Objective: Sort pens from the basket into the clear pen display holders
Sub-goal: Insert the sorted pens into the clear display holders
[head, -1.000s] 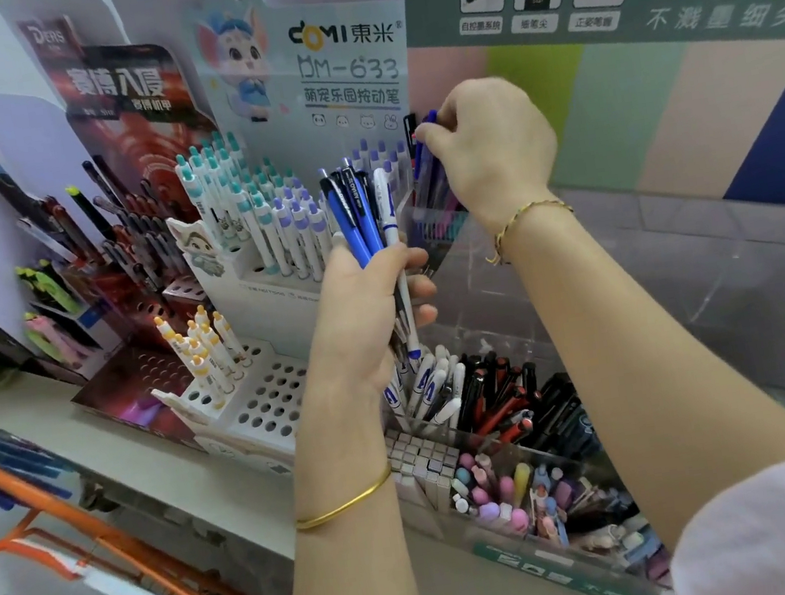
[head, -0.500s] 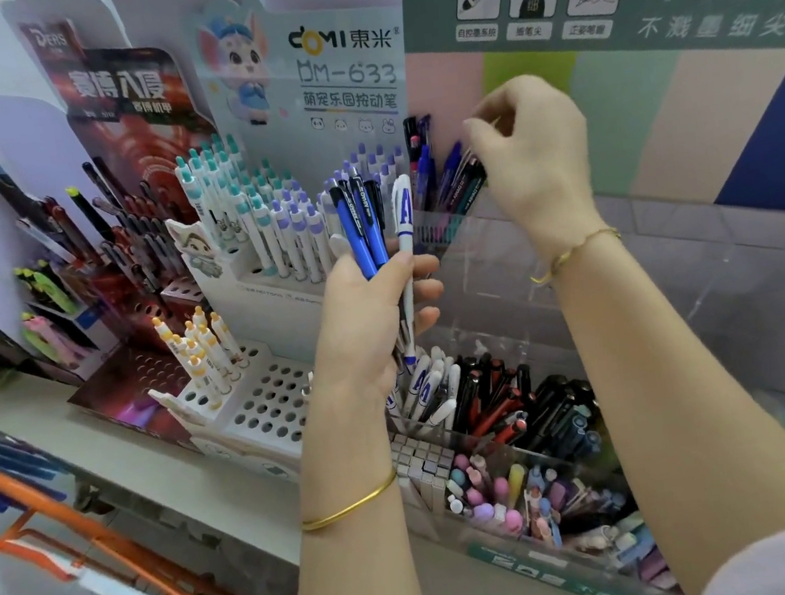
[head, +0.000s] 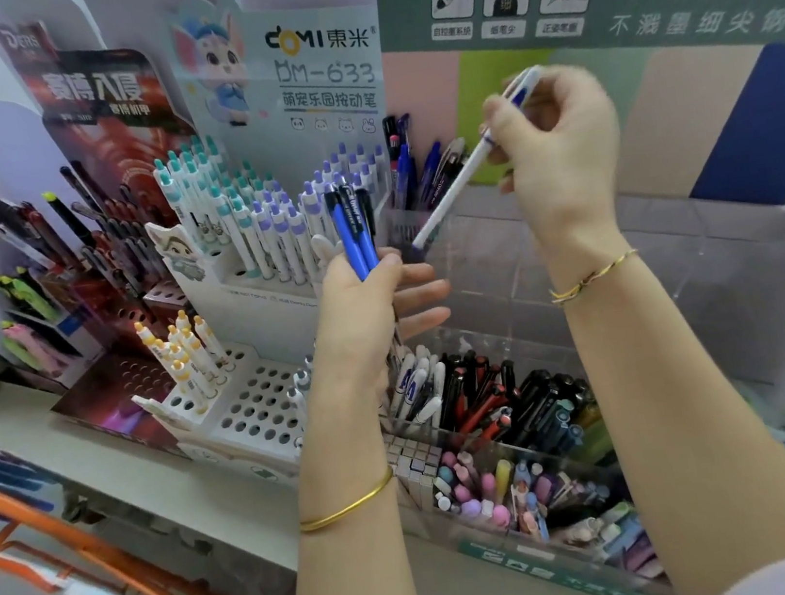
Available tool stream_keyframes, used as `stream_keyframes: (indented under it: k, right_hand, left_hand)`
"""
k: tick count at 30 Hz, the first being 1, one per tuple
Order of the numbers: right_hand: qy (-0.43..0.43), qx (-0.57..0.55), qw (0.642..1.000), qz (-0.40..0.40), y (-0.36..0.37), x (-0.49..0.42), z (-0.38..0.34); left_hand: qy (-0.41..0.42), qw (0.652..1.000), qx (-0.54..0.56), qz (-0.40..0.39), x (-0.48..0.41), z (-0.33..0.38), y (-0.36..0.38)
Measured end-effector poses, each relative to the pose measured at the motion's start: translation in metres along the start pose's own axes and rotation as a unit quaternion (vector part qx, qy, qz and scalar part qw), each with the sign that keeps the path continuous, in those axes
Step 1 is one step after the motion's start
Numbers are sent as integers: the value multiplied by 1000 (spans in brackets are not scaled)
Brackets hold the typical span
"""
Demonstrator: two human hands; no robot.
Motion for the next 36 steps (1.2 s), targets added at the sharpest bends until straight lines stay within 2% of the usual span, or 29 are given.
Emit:
stream_keyframes:
  k: [2, 4, 6, 10, 12, 14, 16, 20, 24, 26, 29, 31, 33, 36]
  right_hand:
    - [-70, 33, 996, 51, -3, -4, -9]
    - [-114, 78, 990, 36, 9, -4, -14]
    - [-129, 88, 987, 23, 20, -2, -17]
    - [-136, 98, 985, 48, 22, -10, -21]
    - [-124, 139, 982, -14, 33, -15, -15]
    - [-102, 240, 961, -88, 46, -17, -3]
    - [-89, 313, 937, -123, 54, -17, 5]
    - [-83, 426, 891, -136, 61, -22, 10]
    - [-76, 485, 853, -175, 69, -16, 17]
    - [-79, 450, 873, -172, 67, -16, 17]
    - [-66, 286, 951, -95, 44, -15, 8]
    - [-51, 209, 974, -72, 31, -10, 3]
    - [-4, 189, 971, -145, 31, -1, 8]
    - [89, 140, 946, -280, 37, 19, 16]
  left_hand:
    - [9, 1000, -19, 15, -1, 2, -5]
    - [10, 999, -27, 17, -2, 2, -6]
    - [7, 1000, -28, 11, -2, 2, -5]
    - [4, 999, -30, 10, -2, 0, -5]
    - [0, 1000, -28, 12, -3, 0, -6]
    - [-6, 1000, -23, 8, -3, -1, -6]
    - [-9, 1000, -19, 2, -3, -2, -4]
    - [-13, 1000, 2, 4, -5, -2, -4]
    - [-15, 1000, 22, 2, -6, 0, -3]
    - [-14, 1000, 20, 0, -7, 0, -2]
    - [-11, 1000, 14, -11, -7, 0, 1]
    - [-10, 1000, 10, -23, -7, 0, 4]
    - [-9, 999, 12, -41, -6, 0, 8]
    - [-6, 997, 6, -82, -5, 0, 17]
Point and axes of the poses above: each hand's wrist, its own x-axis away from the middle knuckle, its own y-axis out of the palm, z = x × y, the point moved 6 cm from there along -x, towards the middle knuckle, and after that the axes turned 3 degrees about z, right-handed, at the moved point
